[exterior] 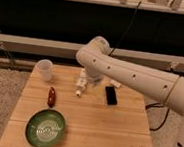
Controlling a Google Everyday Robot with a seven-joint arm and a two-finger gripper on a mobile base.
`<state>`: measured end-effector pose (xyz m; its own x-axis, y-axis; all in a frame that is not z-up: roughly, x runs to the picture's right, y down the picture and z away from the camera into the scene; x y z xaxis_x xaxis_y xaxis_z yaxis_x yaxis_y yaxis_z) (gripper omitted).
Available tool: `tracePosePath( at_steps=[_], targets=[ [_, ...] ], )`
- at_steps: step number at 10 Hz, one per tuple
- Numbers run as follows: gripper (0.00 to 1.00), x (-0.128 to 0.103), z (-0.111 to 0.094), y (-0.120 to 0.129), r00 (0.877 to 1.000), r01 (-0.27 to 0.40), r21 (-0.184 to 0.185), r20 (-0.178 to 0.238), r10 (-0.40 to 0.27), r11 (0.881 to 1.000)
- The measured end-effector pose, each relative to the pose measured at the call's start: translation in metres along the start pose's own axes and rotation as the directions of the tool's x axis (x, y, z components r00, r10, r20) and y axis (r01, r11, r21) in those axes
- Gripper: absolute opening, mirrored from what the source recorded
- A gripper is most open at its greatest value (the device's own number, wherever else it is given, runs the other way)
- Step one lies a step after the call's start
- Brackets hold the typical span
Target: Move the arm in a circular motion
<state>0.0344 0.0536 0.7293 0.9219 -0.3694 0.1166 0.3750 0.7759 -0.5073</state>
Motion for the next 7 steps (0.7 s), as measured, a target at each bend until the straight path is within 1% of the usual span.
tracePosePath(
  at_steps=[1,2,3,7],
  targets=[
    [0.8,-0.006,-0.001,0.004,1.0,0.014,-0.002,0.005,-0.014,1.0],
    [0.8,-0.016,-0.004,0.017,0.999,0.034,-0.001,0.006,-0.034,0.999],
    [0.8,-0.022,-0.007,0.028,0.999,0.044,0.0,0.006,-0.044,0.999],
    [0.8,-0.036,-0.013,0.049,0.997,0.083,0.012,0.006,-0.083,0.996]
  ],
)
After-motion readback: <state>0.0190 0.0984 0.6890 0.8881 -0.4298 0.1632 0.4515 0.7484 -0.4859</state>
